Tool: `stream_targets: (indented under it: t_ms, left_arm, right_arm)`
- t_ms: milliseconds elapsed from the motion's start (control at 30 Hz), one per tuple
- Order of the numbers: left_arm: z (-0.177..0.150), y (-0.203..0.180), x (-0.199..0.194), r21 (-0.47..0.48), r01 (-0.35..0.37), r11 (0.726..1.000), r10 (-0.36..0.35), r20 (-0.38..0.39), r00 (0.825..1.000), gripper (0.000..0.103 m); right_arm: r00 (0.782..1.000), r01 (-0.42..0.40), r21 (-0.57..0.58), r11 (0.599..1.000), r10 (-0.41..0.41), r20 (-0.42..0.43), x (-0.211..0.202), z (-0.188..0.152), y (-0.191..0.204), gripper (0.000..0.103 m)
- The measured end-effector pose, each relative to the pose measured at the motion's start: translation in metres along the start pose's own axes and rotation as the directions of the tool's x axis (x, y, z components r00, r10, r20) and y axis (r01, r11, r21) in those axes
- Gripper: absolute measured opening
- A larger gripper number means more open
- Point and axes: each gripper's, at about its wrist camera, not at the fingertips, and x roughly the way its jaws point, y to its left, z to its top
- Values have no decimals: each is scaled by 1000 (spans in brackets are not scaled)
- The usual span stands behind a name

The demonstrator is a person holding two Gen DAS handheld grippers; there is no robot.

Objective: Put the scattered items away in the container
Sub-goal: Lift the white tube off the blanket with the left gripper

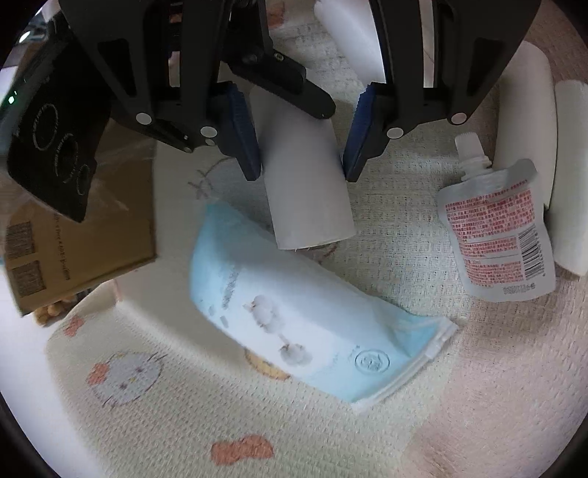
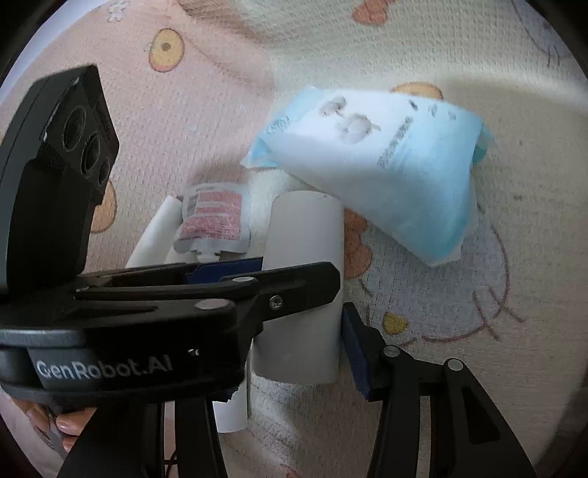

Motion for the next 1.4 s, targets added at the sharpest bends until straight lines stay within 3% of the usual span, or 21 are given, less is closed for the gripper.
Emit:
stream_targets:
  t_ms: [67, 167, 267, 433, 667, 767, 1000, 1233, 1400]
  left_arm:
    - [-3, -5, -10, 10, 13, 1000, -13, 45, 999, 50]
    - [-10, -14, -28, 40, -25, 999, 21, 101, 995, 50]
    - [-16, -15, -46, 24, -65, 998, 62, 116, 991, 50]
    - [-26, -26, -60, 43, -124, 991, 115, 169, 979, 50]
    - [-35, -35, -84, 37, -134, 990, 123, 217, 968, 50]
    - [-38, -45, -97, 64, -165, 984, 143, 260, 955, 50]
    - [-48, -85, -124, 188, -288, 939, 209, 354, 912, 49]
    - [-50, -107, -151, 221, -300, 928, 191, 409, 892, 49]
    - [-46, -120, -169, 220, -302, 928, 183, 435, 881, 49]
  right_arm:
    - [1000, 2, -15, 1000, -1, 20, -7, 2, 4, 46]
    - [999, -18, -39, 999, 19, 45, -18, 5, 12, 45]
    - [999, -34, -70, 997, 37, 40, -26, 5, 22, 45]
    - [998, 28, -165, 986, -19, 53, -36, -1, 41, 45]
    - [997, -19, -150, 988, 31, 73, -48, 0, 46, 44]
    - [992, -40, -158, 987, 58, 111, -62, 3, 52, 43]
    - [980, -16, -214, 977, 58, 191, -91, 4, 70, 43]
    - [961, -25, -234, 972, 88, 262, -122, 4, 77, 43]
    - [948, 12, -262, 965, 73, 311, -141, 10, 88, 43]
